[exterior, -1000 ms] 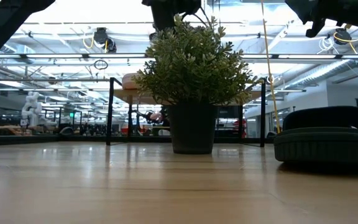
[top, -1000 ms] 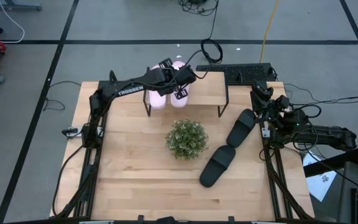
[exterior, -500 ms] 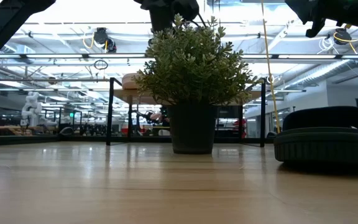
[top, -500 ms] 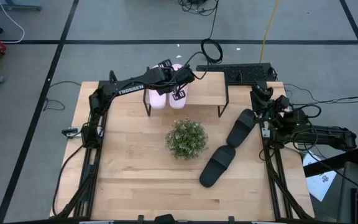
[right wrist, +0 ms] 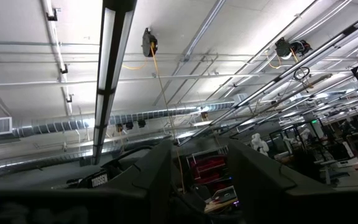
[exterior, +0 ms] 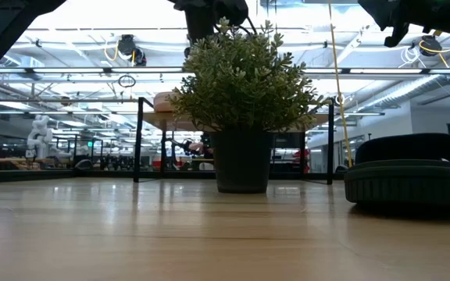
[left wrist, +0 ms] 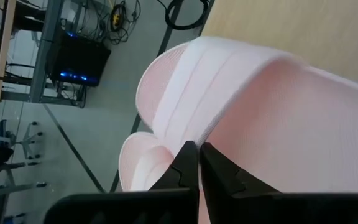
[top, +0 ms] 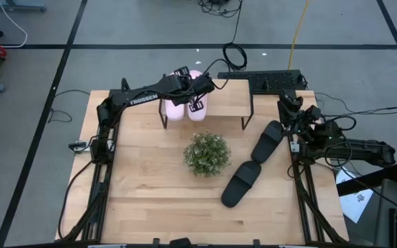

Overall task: Pick and place slides into the shelf
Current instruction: Put the pink slide on the shelf

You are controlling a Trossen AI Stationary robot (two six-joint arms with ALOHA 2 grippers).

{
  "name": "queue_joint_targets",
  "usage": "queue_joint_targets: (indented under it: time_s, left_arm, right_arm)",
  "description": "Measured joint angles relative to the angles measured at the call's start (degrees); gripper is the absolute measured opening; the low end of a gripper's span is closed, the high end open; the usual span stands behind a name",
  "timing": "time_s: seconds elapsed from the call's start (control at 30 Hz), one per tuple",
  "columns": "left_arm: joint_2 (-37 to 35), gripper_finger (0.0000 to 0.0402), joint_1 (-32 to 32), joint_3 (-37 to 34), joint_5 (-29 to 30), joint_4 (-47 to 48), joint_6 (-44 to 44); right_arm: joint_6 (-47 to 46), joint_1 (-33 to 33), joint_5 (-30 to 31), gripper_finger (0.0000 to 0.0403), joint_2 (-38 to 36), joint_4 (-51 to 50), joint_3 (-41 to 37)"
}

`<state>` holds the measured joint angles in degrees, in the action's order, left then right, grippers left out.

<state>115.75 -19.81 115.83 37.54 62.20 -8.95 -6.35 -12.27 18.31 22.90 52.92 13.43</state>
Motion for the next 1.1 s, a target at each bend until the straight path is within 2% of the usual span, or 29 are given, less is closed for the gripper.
queue_joint_targets:
  time_s: [1.1]
  left_arm:
    - [-0.2, 0.0000, -0.5, 0.1, -1.5, 4.1, -3.4]
  right_arm:
    - [0.0, 0.0, 1.2, 0.0148, 0.0, 0.0, 0.0]
